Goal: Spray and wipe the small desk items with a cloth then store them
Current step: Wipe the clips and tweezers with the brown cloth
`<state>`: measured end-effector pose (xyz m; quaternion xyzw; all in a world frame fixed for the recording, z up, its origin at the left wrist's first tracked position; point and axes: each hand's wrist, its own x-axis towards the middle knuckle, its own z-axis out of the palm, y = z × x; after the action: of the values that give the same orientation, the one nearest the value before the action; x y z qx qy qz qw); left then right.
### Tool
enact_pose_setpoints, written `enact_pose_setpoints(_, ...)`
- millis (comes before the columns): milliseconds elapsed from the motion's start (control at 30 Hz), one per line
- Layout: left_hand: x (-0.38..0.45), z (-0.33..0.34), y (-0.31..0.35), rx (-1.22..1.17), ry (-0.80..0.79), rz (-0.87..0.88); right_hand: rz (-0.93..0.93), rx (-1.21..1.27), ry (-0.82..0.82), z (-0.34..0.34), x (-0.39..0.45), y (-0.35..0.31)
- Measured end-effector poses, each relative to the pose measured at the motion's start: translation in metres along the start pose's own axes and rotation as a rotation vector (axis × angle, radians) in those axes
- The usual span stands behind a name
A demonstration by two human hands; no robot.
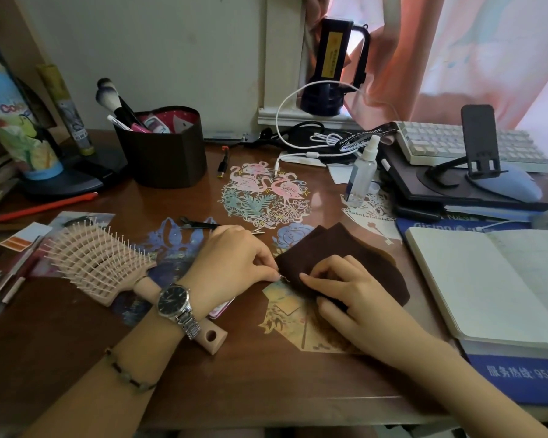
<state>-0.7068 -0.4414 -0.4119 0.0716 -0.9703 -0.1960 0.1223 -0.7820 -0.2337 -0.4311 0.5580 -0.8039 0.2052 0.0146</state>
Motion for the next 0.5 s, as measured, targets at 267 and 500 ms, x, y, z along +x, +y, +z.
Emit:
enact_pose_setpoints(267, -0.002, 0.000, -0.001, -0.007, 0.015, 0.000, -0.017, -0.086, -0.002, 0.000, 0.004, -0.008)
enact_pose_setpoints(500, -0.002, -0.001, 0.000, 0.001, 0.020, -0.015, -0.002, -0.166, -0.015, -0.008, -0.008, 0.000)
